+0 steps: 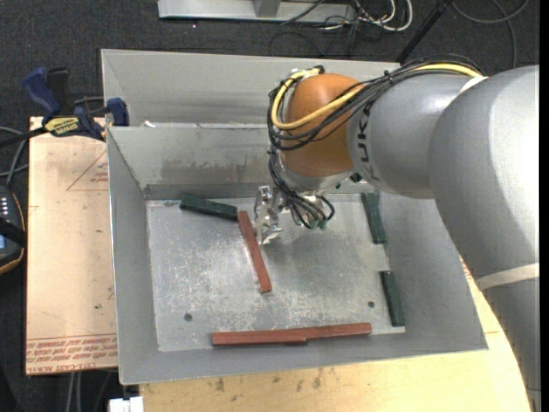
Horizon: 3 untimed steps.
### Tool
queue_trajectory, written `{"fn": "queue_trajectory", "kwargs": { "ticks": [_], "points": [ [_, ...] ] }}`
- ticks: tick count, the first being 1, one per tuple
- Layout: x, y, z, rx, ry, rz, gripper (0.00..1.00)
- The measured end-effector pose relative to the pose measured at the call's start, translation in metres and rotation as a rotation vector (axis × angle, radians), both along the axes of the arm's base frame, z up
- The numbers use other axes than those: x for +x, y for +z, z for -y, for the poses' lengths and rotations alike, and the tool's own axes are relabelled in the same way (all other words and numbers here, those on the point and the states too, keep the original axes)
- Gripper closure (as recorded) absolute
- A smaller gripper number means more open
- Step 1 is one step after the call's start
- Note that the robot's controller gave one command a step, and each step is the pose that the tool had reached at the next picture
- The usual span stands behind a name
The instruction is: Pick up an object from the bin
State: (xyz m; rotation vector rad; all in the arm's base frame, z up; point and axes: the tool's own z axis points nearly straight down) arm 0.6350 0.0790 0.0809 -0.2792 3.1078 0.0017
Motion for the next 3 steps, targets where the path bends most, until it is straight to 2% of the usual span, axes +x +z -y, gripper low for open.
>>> {"fn": "queue_trajectory", "kwargs": {
  "ticks": [1,3],
  "points": [
    [-0.0011,-0.0021,-0.0007,0.001,0.001,0.0,0.0],
    [-0.0011,-0.002,-0.0009,0.001,0.004,-0.001,0.0]
  ]
}}
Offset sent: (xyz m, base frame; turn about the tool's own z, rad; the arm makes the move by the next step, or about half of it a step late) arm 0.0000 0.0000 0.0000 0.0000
